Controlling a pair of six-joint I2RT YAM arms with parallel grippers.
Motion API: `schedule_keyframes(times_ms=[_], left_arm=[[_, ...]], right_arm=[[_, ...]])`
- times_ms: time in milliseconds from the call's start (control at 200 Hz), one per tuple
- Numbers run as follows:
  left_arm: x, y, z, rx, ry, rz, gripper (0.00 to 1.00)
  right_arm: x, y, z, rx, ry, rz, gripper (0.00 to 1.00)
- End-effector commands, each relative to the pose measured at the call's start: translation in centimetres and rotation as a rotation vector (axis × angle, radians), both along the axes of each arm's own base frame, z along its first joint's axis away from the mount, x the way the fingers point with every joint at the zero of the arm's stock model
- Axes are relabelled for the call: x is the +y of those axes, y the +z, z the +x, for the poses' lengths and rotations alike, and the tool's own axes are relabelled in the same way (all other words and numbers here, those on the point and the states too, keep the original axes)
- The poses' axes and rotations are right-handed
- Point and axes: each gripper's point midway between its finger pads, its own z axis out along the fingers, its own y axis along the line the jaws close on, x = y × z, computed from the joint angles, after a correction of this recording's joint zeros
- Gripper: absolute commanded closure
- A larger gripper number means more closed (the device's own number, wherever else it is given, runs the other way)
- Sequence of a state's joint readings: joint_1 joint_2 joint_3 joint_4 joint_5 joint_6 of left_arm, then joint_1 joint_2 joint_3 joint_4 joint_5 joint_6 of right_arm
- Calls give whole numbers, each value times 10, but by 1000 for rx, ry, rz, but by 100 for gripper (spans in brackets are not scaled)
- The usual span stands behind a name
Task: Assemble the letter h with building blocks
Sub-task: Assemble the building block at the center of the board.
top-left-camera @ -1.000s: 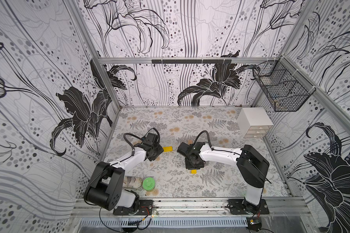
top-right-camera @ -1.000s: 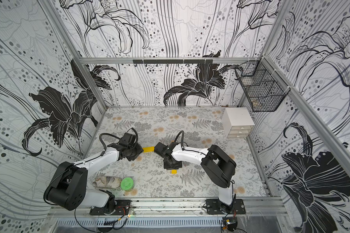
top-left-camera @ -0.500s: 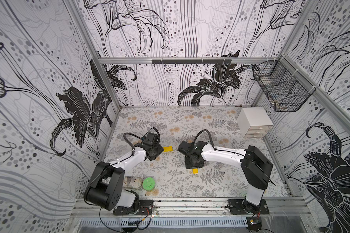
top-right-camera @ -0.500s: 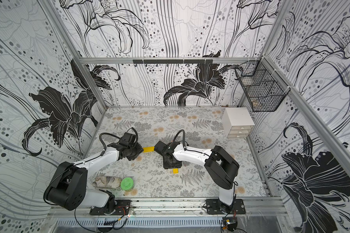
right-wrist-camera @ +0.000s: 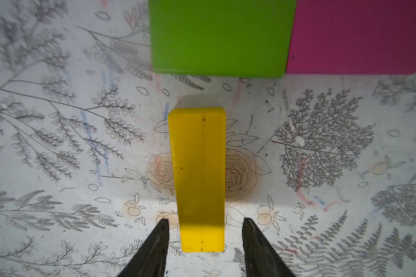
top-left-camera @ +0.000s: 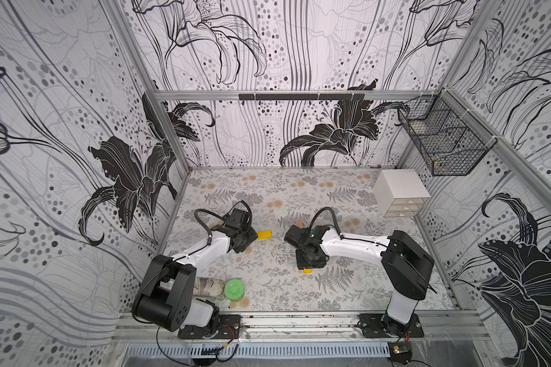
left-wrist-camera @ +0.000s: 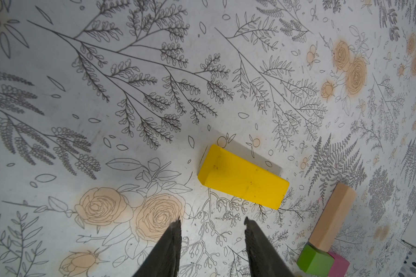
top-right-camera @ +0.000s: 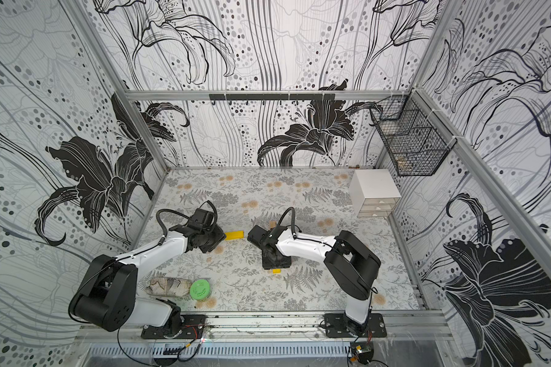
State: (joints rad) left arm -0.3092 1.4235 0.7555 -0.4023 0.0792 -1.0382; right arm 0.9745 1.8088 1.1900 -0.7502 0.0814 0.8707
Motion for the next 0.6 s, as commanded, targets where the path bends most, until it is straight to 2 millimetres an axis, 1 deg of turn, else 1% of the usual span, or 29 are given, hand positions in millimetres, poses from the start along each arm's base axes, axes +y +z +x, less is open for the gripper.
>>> schedule_keyframes(times_ms=[0,230,596], left_arm=[[-2,13,8,-38,-16,9,54],[-3,15,11,-42,-15,5,54],[-3,17,9,-43,-19,9,54]], right_arm=[[-2,-10,-2,20,-6,-17,53],[5,-13,3,26,-3,-18,60],[17,-16,9,40,-16,-19,64]])
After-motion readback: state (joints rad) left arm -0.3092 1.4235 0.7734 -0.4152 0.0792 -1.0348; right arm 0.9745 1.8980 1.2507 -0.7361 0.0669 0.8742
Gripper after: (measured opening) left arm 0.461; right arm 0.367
